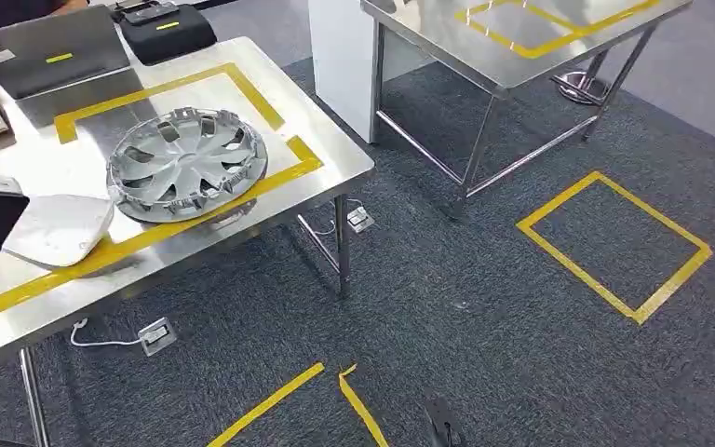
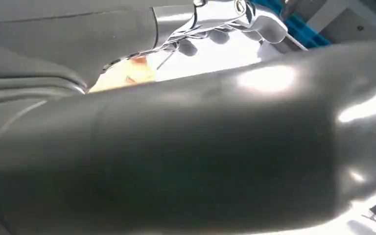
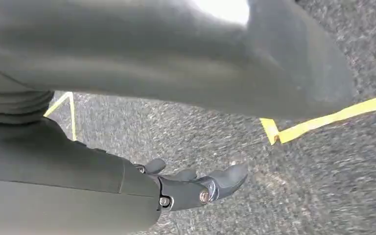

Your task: Take the parts from the cabinet and place them on the table.

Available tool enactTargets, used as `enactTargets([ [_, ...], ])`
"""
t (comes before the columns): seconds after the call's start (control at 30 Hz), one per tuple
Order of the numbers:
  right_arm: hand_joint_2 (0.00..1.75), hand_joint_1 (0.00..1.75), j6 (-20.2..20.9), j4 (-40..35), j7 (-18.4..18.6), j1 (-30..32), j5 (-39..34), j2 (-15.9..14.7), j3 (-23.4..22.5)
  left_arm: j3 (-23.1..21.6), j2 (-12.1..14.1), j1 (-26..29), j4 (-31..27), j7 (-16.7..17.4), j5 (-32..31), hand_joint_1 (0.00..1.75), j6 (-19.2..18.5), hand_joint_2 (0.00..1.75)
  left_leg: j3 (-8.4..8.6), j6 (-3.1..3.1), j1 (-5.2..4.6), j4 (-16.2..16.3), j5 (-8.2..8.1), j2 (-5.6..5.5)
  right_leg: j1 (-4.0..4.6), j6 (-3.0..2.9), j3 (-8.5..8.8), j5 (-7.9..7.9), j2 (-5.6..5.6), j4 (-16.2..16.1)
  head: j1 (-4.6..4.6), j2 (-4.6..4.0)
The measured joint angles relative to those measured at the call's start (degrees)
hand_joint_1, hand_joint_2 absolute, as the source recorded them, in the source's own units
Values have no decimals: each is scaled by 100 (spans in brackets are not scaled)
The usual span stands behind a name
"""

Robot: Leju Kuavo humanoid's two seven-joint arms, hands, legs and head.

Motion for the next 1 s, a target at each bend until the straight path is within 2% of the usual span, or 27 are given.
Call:
enactTargets([
  [0.07, 0, 0, 11, 0, 30, 13, 11, -6, 0, -2, 141, 79, -192, 55, 0, 0, 4, 0, 17, -77, -18, -23, 80, 5, -1, -147, -56, 29, 22, 38, -5, 0],
  [0.1, 0, 0, 15, 0, 22, 14, 11, -18, 0, -11, 235, 167, -320, 64, 22, 0, 20, 0, 23, -112, -10, -59, 132, 5, 20, -198, -84, 62, 22, 27, 6, -2],
  [0.13, 0, 0, 31, 0, 7, 21, 13, -20, 0, -13, 382, 299, -469, 64, 61, 0, 61, 0, 11, -154, 2, -73, 175, 5, -2, -274, -127, 146, 20, -19, -1, -2],
  [0.17, 0, 0, 42, 0, -11, 17, 13, -22, 0, -13, 524, 435, -635, 61, 105, 0, 123, 0, -39, -190, 22, 16, -33, -36, -16, -317, -175, 223, 13, -33, -12, -2],
  [0.2, 0, 0, 44, 0, -31, 23, 13, -35, -2, -13, 686, 553, -784, 61, 122, 0, 153, 0, -122, -217, 21, 252, -365, -66, -16, -354, -245, 287, 21, -41, -20, -2],
  [0.27, 0, 0, 55, 0, -50, 46, 13, -44, -2, -7, 895, 809, -1134, 72, 160, 0, 216, 0, -347, -256, 22, 1068, -1025, -80, -4, -377, -414, 421, 22, -40, -31, 0],
  [0.3, 0, 0, 55, 0, -52, 48, 13, -46, -2, 4, 985, 943, -1302, 101, 160, 0, 238, 0, -397, -258, 22, 1420, -1160, -81, 3, -378, -501, 485, 20, -37, -25, -2],
  [0.33, 0, 0, 55, 0, -52, 47, 11, -46, -2, 22, 1057, 1104, -1444, 123, 144, 0, 254, 0, -371, -255, 22, 1615, -1139, -81, 7, -378, -590, 551, 19, -35, -29, -2],
  [0.37, 0, 0, 55, 0, -57, 47, -2, -46, -2, 55, 1147, 1261, -1667, 180, 96, 0, 271, 0, -237, -238, 22, 1586, -984, -82, 9, -371, -680, 622, 19, -33, -29, -2],
  [0.4, 0, 0, 55, 0, -57, 48, -9, -46, -2, 81, 1219, 1399, -1884, 239, 52, 0, 271, 0, 21, -213, 20, 1328, -770, -84, 11, -358, -769, 694, 18, -33, -29, -2],
  [0.43, 0, 0, 52, 0, -57, 47, -20, -46, -2, 109, 1262, 1493, -2102, 291, 16, 0, 271, 0, 347, -182, 17, 940, -634, -88, 14, -342, -841, 754, 17, -33, -27, -2],
  [0.47, 0, 0, 48, 0, -55, 33, -41, -46, -2, 142, 1310, 1562, -2312, 308, -11, 0, 273, 0, 762, -141, 11, 430, -690, -97, 15, -324, -884, 819, 15, -25, -25, 0],
  [0.5, 0, 0, 39, -2, -48, 28, -55, -46, -2, 171, 1356, 1636, -2513, 333, -20, 0, 282, 0, 1092, -115, -27, -65, -957, -101, 40, -282, -927, 862, 19, -22, -27, -2],
  [0.53, 0, 0, 35, 0, -44, 27, -61, -46, -2, 233, 1406, 1770, -2751, 337, -54, 0, 325, 0, 1075, -102, -41, -46, -919, -101, 23, -244, -896, 924, 16, -66, 4, -2],
  [0.57, 0, 0, 26, -2, -35, 25, -81, -48, -2, 303, 1443, 1898, -2970, 337, -132, 0, 376, 0, 1030, -57, -46, -135, -917, -118, 6, -202, -869, 968, 19, -82, -48, -2],
  [0.6, 0, 0, 15, 0, -28, 25, -112, -46, -4, 370, 1470, 2067, -3154, 337, -239, 0, 413, 0, 1021, -10, -67, -117, -877, -111, -8, -162, -851, 1033, 23, -133, -55, -2],
  [0.63, 0, 0, -2, 0, -31, 41, -122, -48, -9, 464, 1487, 2265, -3376, 335, -372, 0, 422, 0, 1002, 54, -59, -165, -807, -98, 20, -100, -860, 1085, 36, -190, -75, 0],
  [0.67, 0, 0, -22, 0, -33, 52, -151, -52, -13, 564, 1487, 2448, -3579, 297, -433, 0, 446, 0, 964, 99, -27, -204, -704, -61, -17, -90, -886, 952, 28, -112, -79, -2],
  [0.7, 0, 0, -35, 0, -30, 59, -179, -50, -26, 673, 1487, 2654, -3813, 230, -439, 0, 454, 0, 895, 139, -23, -217, -636, -63, 0, -86, -954, 595, 11, 63, -66, -2],
  [0.77, 0, 0, -44, 0, -33, 63, -199, -50, -59, 923, 1483, 3101, -4198, 111, -439, 0, 466, 0, 729, 165, -22, -212, -498, -41, 0, -54, -1109, -176, 2, 827, -66, -2],
  [0.8, 0, 0, -46, 0, -33, 64, -210, -50, -66, 1050, 1479, 3299, -4349, 63, -442, 0, 466, 0, 665, 171, -28, -203, -425, -30, 4, -41, -1164, -369, 2, 1244, -66, 0],
  [0.83, 0, 0, -48, 0, -33, 66, -212, -50, -74, 1176, 1474, 3495, -4475, 22, -444, 0, 466, 0, 551, 165, -32, -188, -352, -19, 10, -36, -1158, -343, 1, 1535, -64, -2],
  [0.87, 0, 0, -52, 0, -35, 71, -221, -52, -92, 1295, 1461, 3670, -4588, -11, -444, 0, 466, 0, 447, 153, -32, -167, -285, -17, 14, -40, -1068, -155, 0, 1598, -66, -2],
  [0.9, 0, 0, -52, 0, -39, 77, -230, -52, -103, 1410, 1439, 3856, -4676, -33, -413, 0, 468, 0, 351, 138, -32, -146, -231, -16, 15, -48, -866, 68, 0, 1449, -62, -2],
  [0.93, 0, 0, -52, 0, -48, 83, -249, -54, -114, 1547, 1402, 4053, -4767, -91, -344, 0, 468, 0, 267, 121, -31, -120, -183, -11, 16, -68, -552, 223, -1, 1100, -62, 0],
  [0.97, 0, 0, -50, 0, -68, 86, -256, -59, -127, 1678, 1357, 4253, -4837, -142, -228, 0, 468, 0, 195, 97, -31, -89, -141, -10, 22, -97, -130, 232, 0, 572, -62, 0],
  [1.0, 0, 0, -26, 0, -92, 82, -273, -61, -151, 1801, 1282, 4508, -4875, -146, -63, 0, 466, 0, 142, 59, -55, -61, -98, -2, 45, -141, 261, -125, 7, -41, -49, -2],
])
